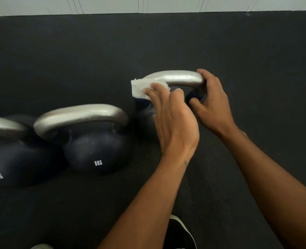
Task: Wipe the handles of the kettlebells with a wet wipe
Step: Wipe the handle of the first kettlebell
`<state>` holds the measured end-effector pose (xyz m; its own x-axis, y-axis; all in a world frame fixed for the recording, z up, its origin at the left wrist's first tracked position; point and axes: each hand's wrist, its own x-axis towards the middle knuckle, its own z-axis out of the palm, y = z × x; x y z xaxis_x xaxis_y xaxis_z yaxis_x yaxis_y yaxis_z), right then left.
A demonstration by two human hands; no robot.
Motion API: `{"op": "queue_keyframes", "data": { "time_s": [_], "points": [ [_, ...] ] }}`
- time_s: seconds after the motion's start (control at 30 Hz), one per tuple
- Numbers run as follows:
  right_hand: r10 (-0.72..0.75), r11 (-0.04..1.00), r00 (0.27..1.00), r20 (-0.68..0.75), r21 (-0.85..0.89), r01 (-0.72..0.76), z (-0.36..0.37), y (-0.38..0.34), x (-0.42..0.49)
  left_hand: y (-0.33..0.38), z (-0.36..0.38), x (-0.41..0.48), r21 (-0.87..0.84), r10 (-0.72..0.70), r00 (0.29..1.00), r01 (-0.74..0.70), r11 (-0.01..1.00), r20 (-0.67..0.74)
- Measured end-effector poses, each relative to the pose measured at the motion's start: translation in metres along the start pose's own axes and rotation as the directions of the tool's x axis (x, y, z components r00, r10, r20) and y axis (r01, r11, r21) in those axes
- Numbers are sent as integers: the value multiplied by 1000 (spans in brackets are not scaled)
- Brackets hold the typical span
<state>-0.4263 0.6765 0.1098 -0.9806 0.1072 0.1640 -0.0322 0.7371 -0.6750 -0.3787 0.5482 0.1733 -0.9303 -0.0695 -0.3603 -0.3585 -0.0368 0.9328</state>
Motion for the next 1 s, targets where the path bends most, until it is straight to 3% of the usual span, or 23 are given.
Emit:
{"op": "queue_keyframes", "data": {
  "time_s": [0.1, 0.2, 0.27, 0.43, 0.7, 0.9, 1.0],
  "points": [
    [-1, 1000, 1000, -5, -6, 1, 0, 0, 0, -15, -8, 5, 457, 147, 989, -145, 878, 31],
    [-16, 1000, 1000, -8, -11, 16, 1, -1, 0, -31, -24, 10, 814, 282, 957, -221, 537, 74],
    [-19, 1000, 1000, -12, -10, 19, 2, -2, 0, -39, -31, 13, 898, 321, 934, -268, 348, 155],
    [-26, 1000, 1000, -12, -17, 26, 2, -2, -1, -51, -41, 28, 921, 378, 890, -343, 186, 255],
    [-16, 1000, 1000, -13, -12, 16, 2, -3, -1, -42, -48, 34, 922, 389, 868, -374, 103, 308],
    [-12, 1000, 1000, -27, 3, 12, 3, -3, 0, 14, -60, 53, 838, 306, 908, -391, 380, 286],
    [-14, 1000, 999, -32, -6, 14, 3, -4, 0, 37, -70, 71, 850, 257, 922, -371, 373, 290]
  ]
}}
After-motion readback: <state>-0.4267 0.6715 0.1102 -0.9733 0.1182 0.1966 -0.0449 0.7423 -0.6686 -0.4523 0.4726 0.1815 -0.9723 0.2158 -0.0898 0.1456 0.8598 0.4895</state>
